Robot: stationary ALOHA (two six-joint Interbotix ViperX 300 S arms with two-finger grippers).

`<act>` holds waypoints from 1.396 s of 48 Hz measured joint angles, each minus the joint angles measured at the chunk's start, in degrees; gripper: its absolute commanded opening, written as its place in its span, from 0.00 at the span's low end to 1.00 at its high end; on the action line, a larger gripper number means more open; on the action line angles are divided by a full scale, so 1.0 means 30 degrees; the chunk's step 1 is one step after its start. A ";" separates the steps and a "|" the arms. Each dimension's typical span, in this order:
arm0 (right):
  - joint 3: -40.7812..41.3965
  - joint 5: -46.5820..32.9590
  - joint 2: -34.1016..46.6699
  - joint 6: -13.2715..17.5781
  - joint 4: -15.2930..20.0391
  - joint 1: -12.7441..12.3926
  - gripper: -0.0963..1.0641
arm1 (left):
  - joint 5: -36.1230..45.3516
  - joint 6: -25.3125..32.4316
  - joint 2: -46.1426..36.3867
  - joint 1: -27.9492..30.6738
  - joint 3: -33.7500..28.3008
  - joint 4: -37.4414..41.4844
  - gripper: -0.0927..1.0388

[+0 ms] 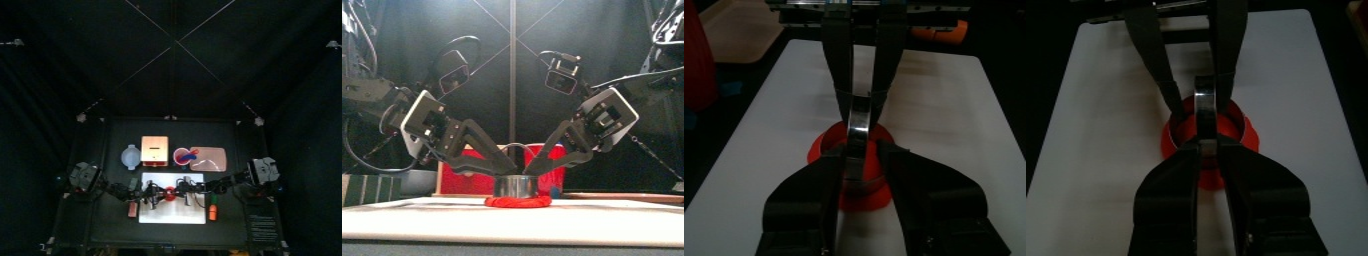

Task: Get the cutter from the drawer then cut the dough then place the extra dough in the bowl
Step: Cut the dough

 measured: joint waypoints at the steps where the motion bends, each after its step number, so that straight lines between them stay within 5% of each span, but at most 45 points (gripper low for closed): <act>1: -0.0029 0.0029 -0.0029 0.0000 0.0000 0.0000 0.59 | 0.0059 -0.0029 -0.0059 0.0029 0.0029 0.0059 0.81; 14: -0.0029 0.0264 -0.0381 0.0264 0.0059 0.0088 0.69 | 0.0146 0.0586 -0.1172 0.1025 0.0410 0.0146 0.81; 33: -0.0527 0.0586 -0.1025 0.0234 0.0352 0.0352 0.70 | 0.0146 0.1055 -0.2402 0.0879 0.1201 0.0146 0.81; 51: -0.2197 0.4453 -0.1025 0.0146 0.2168 0.0264 0.70 | 0.0000 0.1113 -0.3604 0.0117 0.2168 0.1055 0.78; 67: -0.4160 0.8643 -0.1025 0.0234 0.2168 -0.0264 0.70 | 0.0000 0.1113 -0.2549 0.0234 0.2432 0.1201 0.58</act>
